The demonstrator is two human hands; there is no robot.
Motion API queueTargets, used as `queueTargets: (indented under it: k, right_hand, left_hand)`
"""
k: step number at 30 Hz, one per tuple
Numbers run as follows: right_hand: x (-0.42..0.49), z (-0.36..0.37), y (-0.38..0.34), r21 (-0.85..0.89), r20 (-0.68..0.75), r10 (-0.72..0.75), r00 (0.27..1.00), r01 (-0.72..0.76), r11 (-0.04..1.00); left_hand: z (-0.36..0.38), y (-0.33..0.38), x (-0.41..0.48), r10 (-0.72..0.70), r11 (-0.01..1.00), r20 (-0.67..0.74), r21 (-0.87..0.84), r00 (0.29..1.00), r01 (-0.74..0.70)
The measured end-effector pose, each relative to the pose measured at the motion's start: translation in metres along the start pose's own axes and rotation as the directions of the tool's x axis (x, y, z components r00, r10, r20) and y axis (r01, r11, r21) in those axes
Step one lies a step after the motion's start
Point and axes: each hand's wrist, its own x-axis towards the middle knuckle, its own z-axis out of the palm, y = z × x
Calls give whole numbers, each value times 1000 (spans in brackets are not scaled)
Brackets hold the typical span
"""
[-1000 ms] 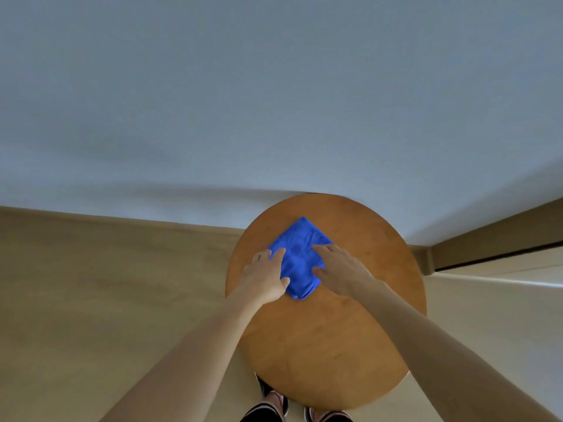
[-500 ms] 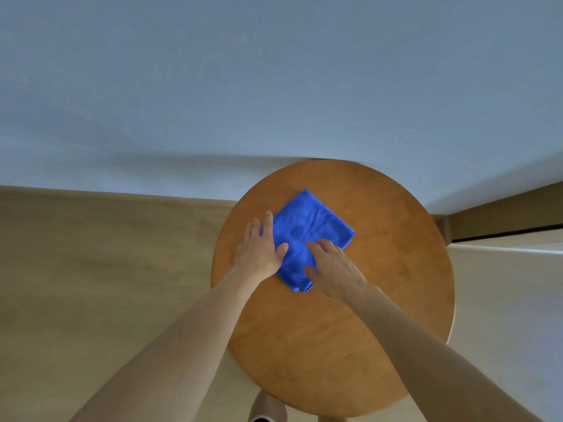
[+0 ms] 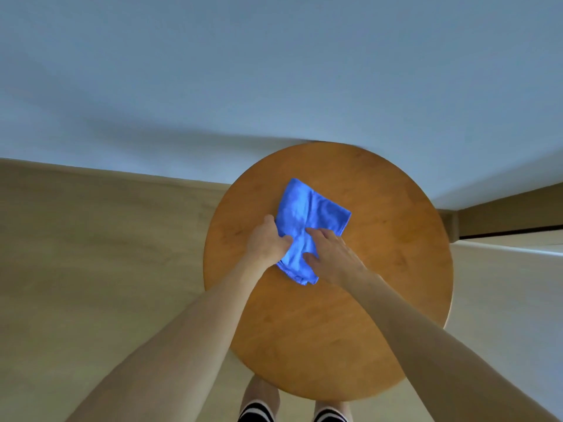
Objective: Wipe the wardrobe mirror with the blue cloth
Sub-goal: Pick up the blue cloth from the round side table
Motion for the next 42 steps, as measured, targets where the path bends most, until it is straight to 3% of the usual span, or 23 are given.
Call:
queueTargets:
  k: [5,13,18,20,25,33,42]
  right_hand:
    - [-20,-23,-2,18,8,7,1000,-7,1000]
    - [-67,-69,-25,173,7,-52,999,50,984]
    - [-77,-91,-45,324,25,-39,999,29,945]
    - [-137,-130,-98,250,-27,-252,967,251,935]
    - [-130,-136,-106,329,-25,-215,976,211,921]
    - [-167,-133,-201,567,79,-330,941,230,791]
    - [-212,-75,-298,454,51,-504,862,429,781]
  left_hand:
    - [0,15,-37,-33,936,16,-349,999,37]
    - [-30,54,-114,-39,771,-110,-635,993,-40]
    - [-55,65,-140,2,698,-104,-712,995,-76]
    - [-98,74,-228,-69,621,-280,-764,957,-179]
    - [-109,76,-244,-50,554,-269,-809,962,-197]
    - [-157,50,-317,-48,442,-458,-807,888,-392]
    - [-199,-46,-386,-177,328,-510,-837,842,-438]
